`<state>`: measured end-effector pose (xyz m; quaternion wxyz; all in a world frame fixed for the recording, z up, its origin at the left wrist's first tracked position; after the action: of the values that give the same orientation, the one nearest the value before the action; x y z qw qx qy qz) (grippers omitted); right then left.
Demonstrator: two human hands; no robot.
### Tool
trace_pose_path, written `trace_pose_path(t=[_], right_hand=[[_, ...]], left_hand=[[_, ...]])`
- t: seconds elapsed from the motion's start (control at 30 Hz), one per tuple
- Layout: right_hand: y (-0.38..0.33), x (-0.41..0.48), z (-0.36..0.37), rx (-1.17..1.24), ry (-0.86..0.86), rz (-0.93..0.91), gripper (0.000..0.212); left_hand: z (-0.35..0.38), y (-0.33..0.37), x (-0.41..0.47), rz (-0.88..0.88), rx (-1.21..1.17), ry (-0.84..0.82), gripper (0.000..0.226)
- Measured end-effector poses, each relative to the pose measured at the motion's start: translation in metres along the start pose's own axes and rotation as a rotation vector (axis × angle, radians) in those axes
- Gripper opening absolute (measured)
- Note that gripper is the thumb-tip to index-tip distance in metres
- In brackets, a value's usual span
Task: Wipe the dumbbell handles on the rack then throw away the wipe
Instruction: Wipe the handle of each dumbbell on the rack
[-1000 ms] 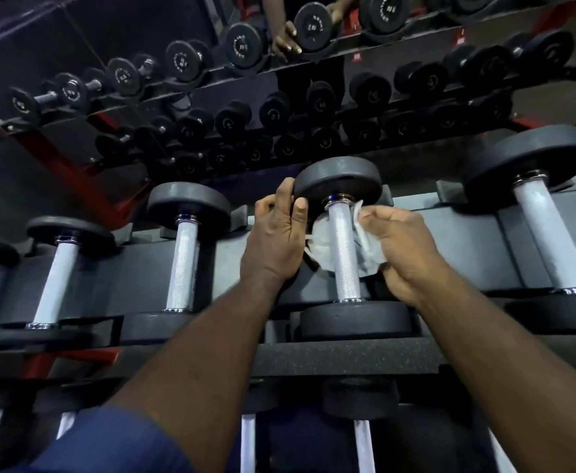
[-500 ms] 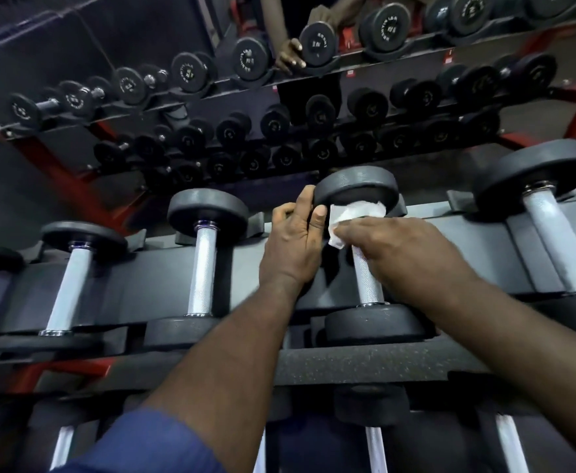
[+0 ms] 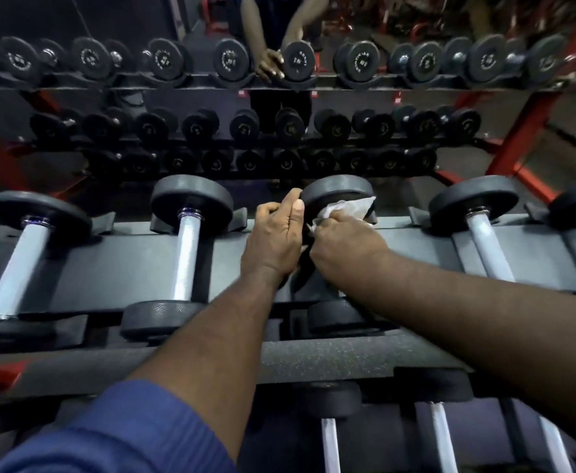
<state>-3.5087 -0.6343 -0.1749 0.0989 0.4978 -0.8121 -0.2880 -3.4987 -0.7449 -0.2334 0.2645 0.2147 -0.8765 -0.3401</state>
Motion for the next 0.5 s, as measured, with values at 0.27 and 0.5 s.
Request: trace_pose_path(t=[0.27,0.5], right_hand=[[0.004,0.008,0.004,0.022,-0.054,0.035,0.035],[0.017,-0.025,0.023,0.443,-0.142,-0.293,0.028]], left_hand=[[-0.001,0.002,0.000,0.010,0.029,0.015,0.045],[-0.002,0.003,-0.001,0.007,0.048,0.053,0.047]])
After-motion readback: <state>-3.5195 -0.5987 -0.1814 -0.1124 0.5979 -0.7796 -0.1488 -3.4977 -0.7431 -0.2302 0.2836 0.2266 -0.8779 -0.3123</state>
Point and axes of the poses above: each hand's wrist, its own x-axis towards the middle knuckle, its own z-axis out of the palm, y = z × x, the point moved 8 cm from there along x, towards the middle knuckle, and after that the axes turned 10 degrees about z, right-handed, at the moved point
